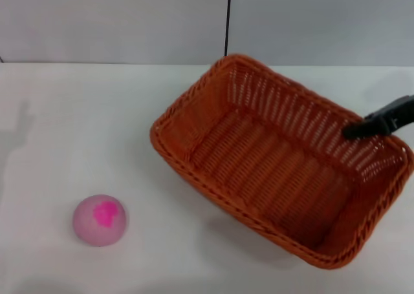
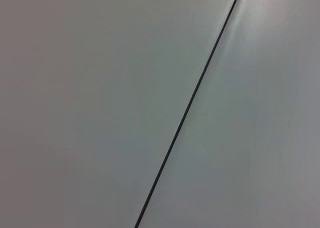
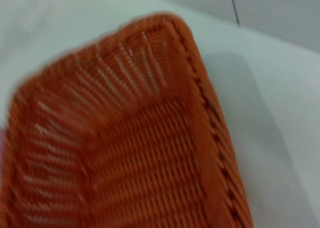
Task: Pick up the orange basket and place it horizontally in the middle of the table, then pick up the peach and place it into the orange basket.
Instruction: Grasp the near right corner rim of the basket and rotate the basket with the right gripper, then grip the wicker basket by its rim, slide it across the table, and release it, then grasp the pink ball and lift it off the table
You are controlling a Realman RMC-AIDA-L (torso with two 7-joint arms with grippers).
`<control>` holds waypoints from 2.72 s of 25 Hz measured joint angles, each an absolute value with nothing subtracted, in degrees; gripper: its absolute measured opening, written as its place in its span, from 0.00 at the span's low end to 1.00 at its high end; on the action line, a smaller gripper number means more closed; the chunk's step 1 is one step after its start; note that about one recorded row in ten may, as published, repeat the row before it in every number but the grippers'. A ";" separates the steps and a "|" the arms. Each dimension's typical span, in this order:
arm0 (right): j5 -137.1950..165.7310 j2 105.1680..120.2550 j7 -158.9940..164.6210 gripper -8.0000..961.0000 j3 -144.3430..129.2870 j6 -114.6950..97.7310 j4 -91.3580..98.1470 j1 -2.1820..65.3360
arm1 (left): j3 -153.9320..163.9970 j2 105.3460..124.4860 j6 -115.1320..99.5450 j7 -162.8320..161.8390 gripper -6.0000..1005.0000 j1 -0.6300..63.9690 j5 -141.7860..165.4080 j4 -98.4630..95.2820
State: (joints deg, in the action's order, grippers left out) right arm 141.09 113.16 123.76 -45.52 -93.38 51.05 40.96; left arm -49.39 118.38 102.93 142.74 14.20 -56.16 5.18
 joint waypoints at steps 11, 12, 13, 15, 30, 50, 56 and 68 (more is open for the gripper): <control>120.10 107.57 120.68 0.17 -42.53 -98.09 48.29 37.58 | -49.39 118.39 103.08 142.74 0.80 13.93 -56.16 5.18; 119.26 107.06 120.26 0.17 -42.53 -99.37 47.93 37.91 | -49.39 118.38 103.10 142.73 0.80 13.94 -56.16 5.18; 118.76 106.61 119.92 0.17 -42.57 -100.38 47.77 38.27 | -49.39 118.39 103.12 142.74 0.80 13.94 -56.16 5.18; 118.74 105.80 119.42 0.17 -43.02 -102.49 47.83 39.27 | -49.40 118.39 103.15 142.73 0.80 13.95 -56.17 5.18; 130.41 106.52 105.78 0.17 -51.11 -105.30 47.21 50.39 | -49.36 118.55 103.70 142.73 0.79 13.68 -56.16 5.34; 132.29 111.63 101.85 0.21 -55.36 -94.64 44.76 53.66 | -46.79 118.50 105.43 142.74 0.78 12.44 -55.55 7.97; 128.55 111.76 101.28 0.45 -51.84 -90.80 46.27 52.12 | -43.88 118.22 105.77 142.73 0.78 12.72 -55.38 6.50; 92.29 117.90 86.35 0.58 -38.23 -88.65 52.13 27.45 | -32.44 115.46 110.54 134.25 0.77 13.57 -47.36 -9.61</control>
